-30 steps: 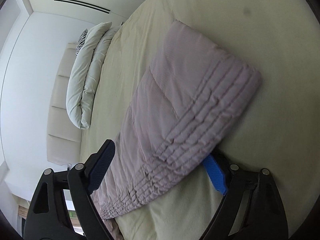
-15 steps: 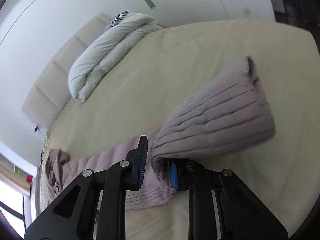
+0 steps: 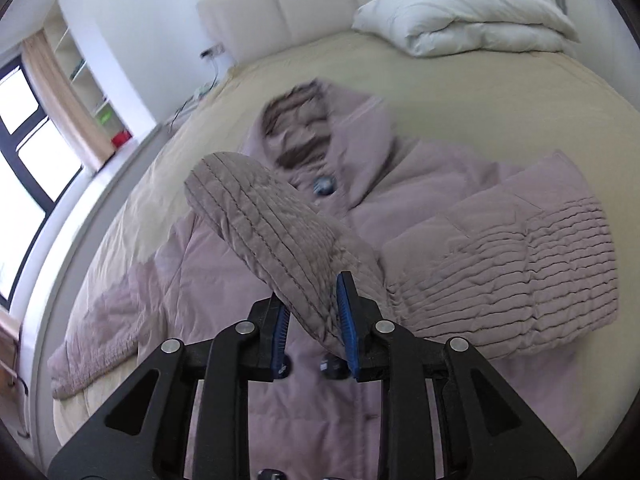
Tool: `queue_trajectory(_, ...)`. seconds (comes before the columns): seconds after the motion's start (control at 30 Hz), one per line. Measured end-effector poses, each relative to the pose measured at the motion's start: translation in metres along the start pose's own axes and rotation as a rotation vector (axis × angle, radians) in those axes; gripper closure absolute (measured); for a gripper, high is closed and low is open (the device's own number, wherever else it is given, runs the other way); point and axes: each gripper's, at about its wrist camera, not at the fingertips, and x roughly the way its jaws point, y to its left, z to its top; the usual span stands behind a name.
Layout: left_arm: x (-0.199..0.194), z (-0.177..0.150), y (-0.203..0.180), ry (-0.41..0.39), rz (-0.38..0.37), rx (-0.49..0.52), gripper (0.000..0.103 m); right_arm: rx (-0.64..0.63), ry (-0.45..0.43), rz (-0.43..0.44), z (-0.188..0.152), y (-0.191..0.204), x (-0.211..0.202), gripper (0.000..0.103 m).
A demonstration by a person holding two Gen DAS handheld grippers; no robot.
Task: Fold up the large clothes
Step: 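Grasp the coat sleeve cuff with the right tool and fold it across the coat front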
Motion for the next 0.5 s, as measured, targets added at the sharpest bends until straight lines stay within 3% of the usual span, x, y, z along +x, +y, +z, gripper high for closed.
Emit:
queue_trajectory(0.03, 0.001, 0.001, 0.006, 0.001, 0.003, -0.013, 0.02, -0.04, 0.028, 0.011, -0.007, 0.014, 0.012, 0.066)
queue_trajectory(0.07, 0.002, 0.001, 0.01, 0.002, 0.005, -0.022, 0.02, -0.073, 0.046, 0.019, -0.018, 0.027, 0.019, 0.048)
queue_trajectory(0.13, 0.005, 0.001, 0.015, 0.003, 0.011, -0.026, 0.02, -0.107, 0.056, 0.064, -0.04, 0.046, 0.022, 0.043)
queue_trajectory(0.17, 0.007, 0.001, 0.016, 0.007, 0.011, -0.027, 0.02, -0.12, 0.056, 0.08, -0.049, 0.053, 0.024, 0.031)
queue_trajectory(0.23, 0.012, 0.002, 0.015, 0.016, -0.003, -0.025, 0.02, -0.136, 0.067, 0.097, -0.055, 0.057, 0.022, 0.018)
queue_trajectory(0.37, 0.024, 0.01, 0.0, 0.019, -0.049, -0.003, 0.017, -0.077, 0.051, 0.122, -0.07, 0.034, -0.003, 0.018)
queue_trajectory(0.5, 0.055, 0.027, -0.028, 0.058, -0.147, 0.008, 0.013, 0.143, 0.085, 0.215, -0.084, -0.033, -0.009, 0.018)
